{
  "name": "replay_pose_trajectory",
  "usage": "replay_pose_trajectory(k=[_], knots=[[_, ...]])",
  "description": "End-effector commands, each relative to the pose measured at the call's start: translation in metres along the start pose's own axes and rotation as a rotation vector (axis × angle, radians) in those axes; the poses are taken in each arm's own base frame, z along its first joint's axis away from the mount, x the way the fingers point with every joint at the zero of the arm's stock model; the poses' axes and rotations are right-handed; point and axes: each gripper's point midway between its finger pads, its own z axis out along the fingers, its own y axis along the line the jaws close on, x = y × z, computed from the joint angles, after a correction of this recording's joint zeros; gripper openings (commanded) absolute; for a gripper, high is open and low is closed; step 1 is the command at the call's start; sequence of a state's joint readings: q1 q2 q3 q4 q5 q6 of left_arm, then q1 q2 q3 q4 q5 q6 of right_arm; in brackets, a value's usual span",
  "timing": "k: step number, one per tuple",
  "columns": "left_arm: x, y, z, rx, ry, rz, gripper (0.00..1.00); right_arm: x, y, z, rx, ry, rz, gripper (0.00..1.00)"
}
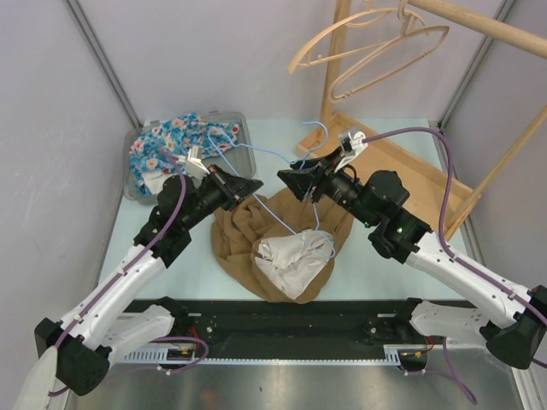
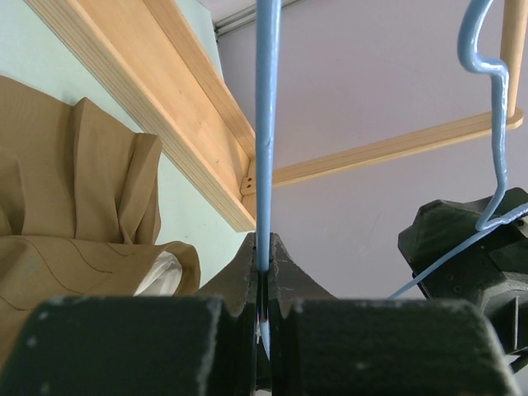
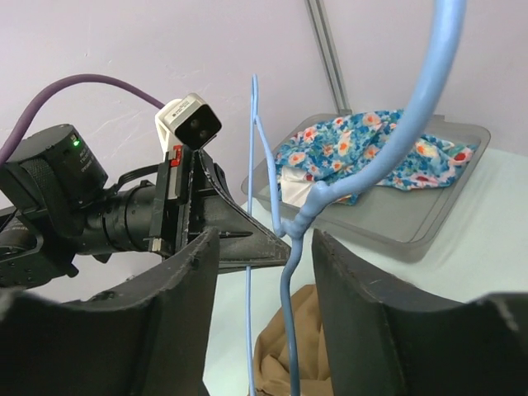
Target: Place the skirt on the hanger
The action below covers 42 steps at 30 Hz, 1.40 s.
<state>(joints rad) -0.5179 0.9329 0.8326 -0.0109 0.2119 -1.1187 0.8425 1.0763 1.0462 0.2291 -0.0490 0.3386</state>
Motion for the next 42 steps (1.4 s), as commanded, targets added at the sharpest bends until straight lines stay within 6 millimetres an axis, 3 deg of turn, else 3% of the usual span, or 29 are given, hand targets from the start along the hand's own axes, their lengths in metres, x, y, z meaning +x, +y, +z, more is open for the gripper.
replay_pose_trajectory(k=[1,5,6,8,12,13,14,15,16,17,19,21,22,27,31,33,35,36,42], knots=[[-0.003,-0.018,0.0,0.051,-0.002,-0.012,0.0,-0.018,0.002,0.006,-0.02,-0.071,-0.018,0.47],[0.0,-0.013,0.001,0.043,0.009,-0.009,0.0,-0.018,-0.004,0.007,-0.006,-0.069,-0.008,0.29],[0.002,-0.013,0.002,0.042,0.021,-0.008,0.0,-0.018,-0.006,0.007,-0.003,-0.07,-0.005,0.13],[0.007,-0.003,0.002,0.001,0.044,-0.008,0.0,-0.02,-0.007,0.006,0.0,-0.074,-0.003,0.0],[0.015,0.011,0.0,-0.038,0.074,0.001,0.0,-0.024,-0.018,0.003,0.038,-0.082,-0.008,0.0],[0.018,0.016,-0.001,-0.054,0.08,0.0,0.04,-0.022,-0.021,0.001,0.053,-0.07,-0.009,0.0],[0.018,0.018,-0.003,-0.059,0.08,0.012,0.14,-0.022,-0.024,0.0,0.064,-0.066,-0.012,0.0],[0.021,0.021,-0.004,-0.063,0.088,0.02,0.44,-0.024,-0.025,-0.005,0.07,-0.064,-0.02,0.0],[0.022,0.02,-0.009,-0.064,0.099,0.03,0.55,-0.019,-0.031,-0.009,0.095,-0.035,-0.026,0.0],[0.023,0.016,-0.016,-0.047,0.107,0.093,0.74,-0.017,-0.036,-0.017,0.119,-0.012,-0.041,0.0],[0.026,0.013,-0.026,-0.033,0.137,0.182,0.78,-0.012,-0.039,-0.032,0.146,0.035,-0.07,0.0],[0.027,0.005,-0.033,-0.007,0.163,0.256,0.78,-0.011,-0.04,-0.05,0.163,0.065,-0.091,0.0],[0.031,0.003,-0.037,0.014,0.192,0.331,0.78,0.0,-0.045,-0.06,0.189,0.122,-0.098,0.0],[0.052,0.019,-0.047,-0.072,0.333,0.413,0.67,0.024,-0.044,-0.106,0.227,0.265,-0.08,0.0],[0.089,0.016,-0.042,-0.05,0.413,0.389,0.61,0.031,-0.044,-0.137,0.29,0.305,-0.032,0.0],[0.11,0.028,-0.04,-0.097,0.462,0.385,0.59,0.036,-0.045,-0.148,0.315,0.328,-0.015,0.0],[0.116,0.044,-0.035,-0.198,0.466,0.39,0.57,0.033,-0.046,-0.157,0.334,0.316,-0.01,0.0],[0.128,0.052,-0.042,-0.245,0.507,0.402,0.57,0.036,-0.047,-0.162,0.344,0.329,-0.011,0.0],[0.129,0.077,-0.054,-0.517,0.441,0.408,0.55,0.04,-0.049,-0.181,0.382,0.345,0.02,0.0]])
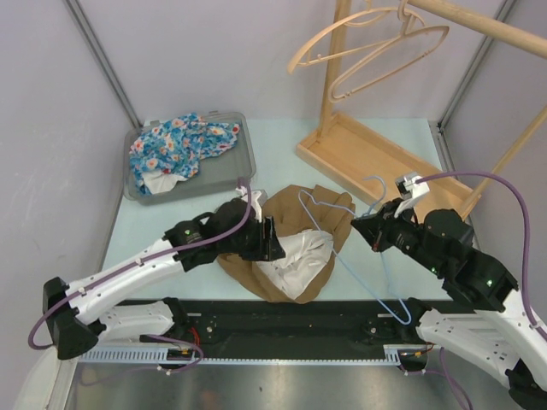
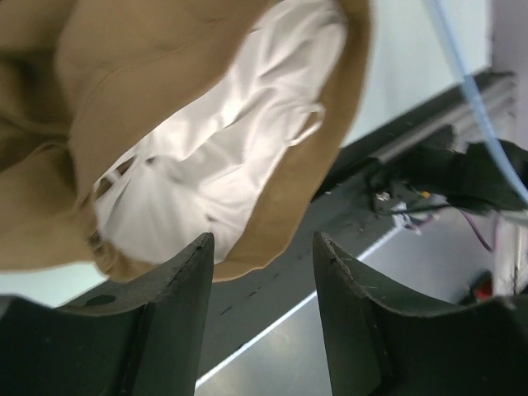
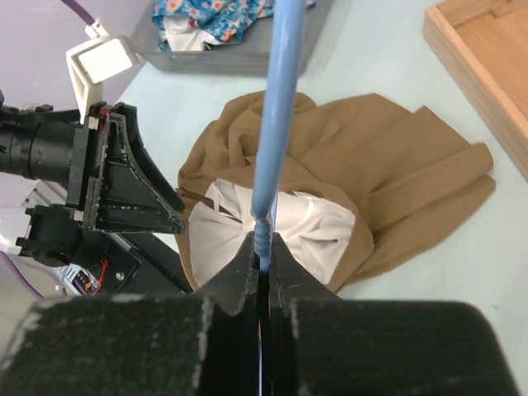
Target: Place the skirt on the hanger
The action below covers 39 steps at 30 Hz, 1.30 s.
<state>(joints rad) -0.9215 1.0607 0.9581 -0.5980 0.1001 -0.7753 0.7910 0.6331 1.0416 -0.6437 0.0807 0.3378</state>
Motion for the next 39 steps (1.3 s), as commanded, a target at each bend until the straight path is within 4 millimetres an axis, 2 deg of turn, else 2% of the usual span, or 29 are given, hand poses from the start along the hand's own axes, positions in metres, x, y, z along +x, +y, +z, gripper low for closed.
replay_pose_trajectory(k=[1,6,7,9,13,15,23,31,39], knots=[[-0.004,0.02,-0.01,-0.222,-0.08,-0.095,0.55,0.007,-0.01,-0.014,0.055,0.014,0.034,0.0],[0.006,0.009,0.013,-0.227,-0.143,-0.17,0.52,0.007,-0.022,-0.026,0.111,-0.008,0.053,0.0],[0.006,0.014,0.021,-0.263,-0.172,-0.177,0.5,0.006,-0.026,-0.027,0.132,-0.02,0.061,0.0],[0.01,0.009,0.029,-0.263,-0.188,-0.184,0.49,0.004,-0.027,-0.029,0.134,-0.028,0.064,0.0],[0.012,0.015,0.048,-0.339,-0.216,-0.185,0.46,0.0,-0.025,-0.034,0.124,-0.057,0.081,0.0],[0.01,0.016,0.047,-0.377,-0.232,-0.181,0.45,-0.002,-0.022,-0.036,0.105,-0.065,0.085,0.0],[0.015,0.046,0.05,-0.52,-0.26,-0.161,0.46,-0.002,-0.017,-0.038,0.074,-0.061,0.08,0.0],[0.012,0.057,0.066,-0.542,-0.287,-0.075,0.47,-0.001,-0.02,-0.039,0.09,-0.059,0.072,0.0],[0.009,0.069,0.076,-0.559,-0.305,-0.069,0.38,0.002,-0.021,-0.041,0.087,-0.055,0.071,0.0]])
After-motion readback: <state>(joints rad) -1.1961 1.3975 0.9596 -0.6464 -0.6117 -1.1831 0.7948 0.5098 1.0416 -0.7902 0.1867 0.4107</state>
